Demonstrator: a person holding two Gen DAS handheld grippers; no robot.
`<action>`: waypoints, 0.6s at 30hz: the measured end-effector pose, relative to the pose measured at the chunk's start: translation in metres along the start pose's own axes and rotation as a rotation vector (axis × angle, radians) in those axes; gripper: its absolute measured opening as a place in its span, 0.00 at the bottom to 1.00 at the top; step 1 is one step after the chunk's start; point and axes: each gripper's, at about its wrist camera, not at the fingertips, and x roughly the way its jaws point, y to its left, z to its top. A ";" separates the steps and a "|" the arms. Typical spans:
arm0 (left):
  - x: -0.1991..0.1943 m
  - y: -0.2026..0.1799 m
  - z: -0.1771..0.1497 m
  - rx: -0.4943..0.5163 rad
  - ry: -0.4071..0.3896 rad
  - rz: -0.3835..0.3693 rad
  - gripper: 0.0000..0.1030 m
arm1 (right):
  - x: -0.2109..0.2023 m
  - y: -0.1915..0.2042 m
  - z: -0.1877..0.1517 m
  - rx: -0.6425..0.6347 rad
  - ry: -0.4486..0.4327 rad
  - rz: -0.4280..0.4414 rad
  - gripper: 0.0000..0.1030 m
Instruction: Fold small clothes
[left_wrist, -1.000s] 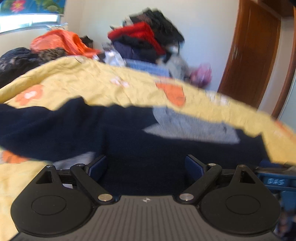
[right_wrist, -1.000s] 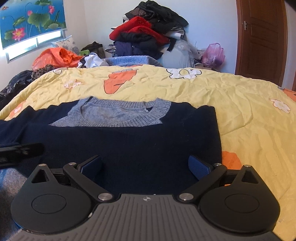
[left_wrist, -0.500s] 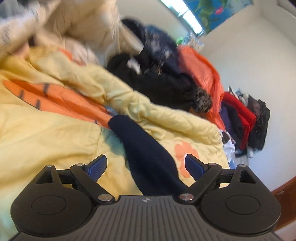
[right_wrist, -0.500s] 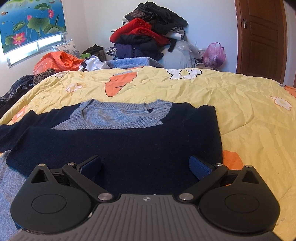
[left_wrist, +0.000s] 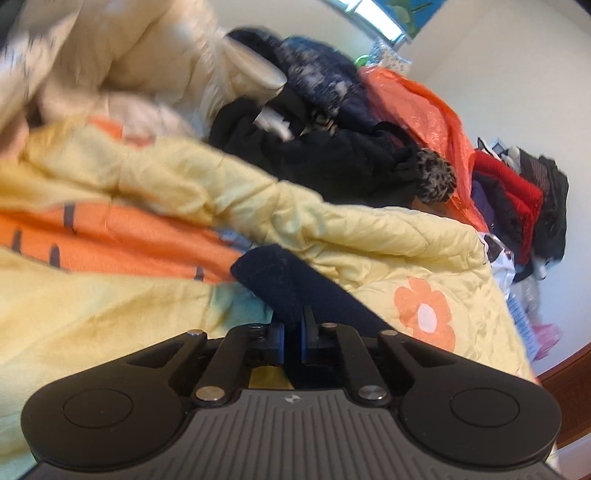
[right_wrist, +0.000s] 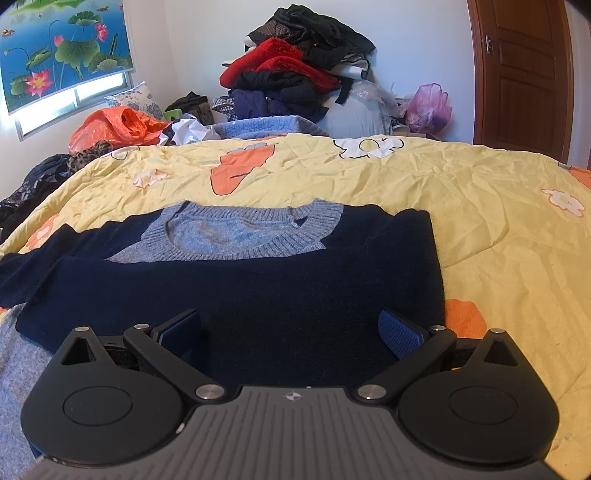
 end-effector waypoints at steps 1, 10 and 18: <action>-0.007 -0.009 -0.002 0.036 -0.026 0.010 0.06 | 0.000 0.000 0.000 0.001 0.000 0.001 1.00; -0.106 -0.142 -0.103 0.479 -0.166 -0.258 0.05 | -0.002 -0.001 0.000 0.012 -0.005 0.008 1.00; -0.138 -0.188 -0.271 0.738 0.097 -0.479 0.05 | -0.003 -0.005 0.000 0.034 -0.013 0.025 1.00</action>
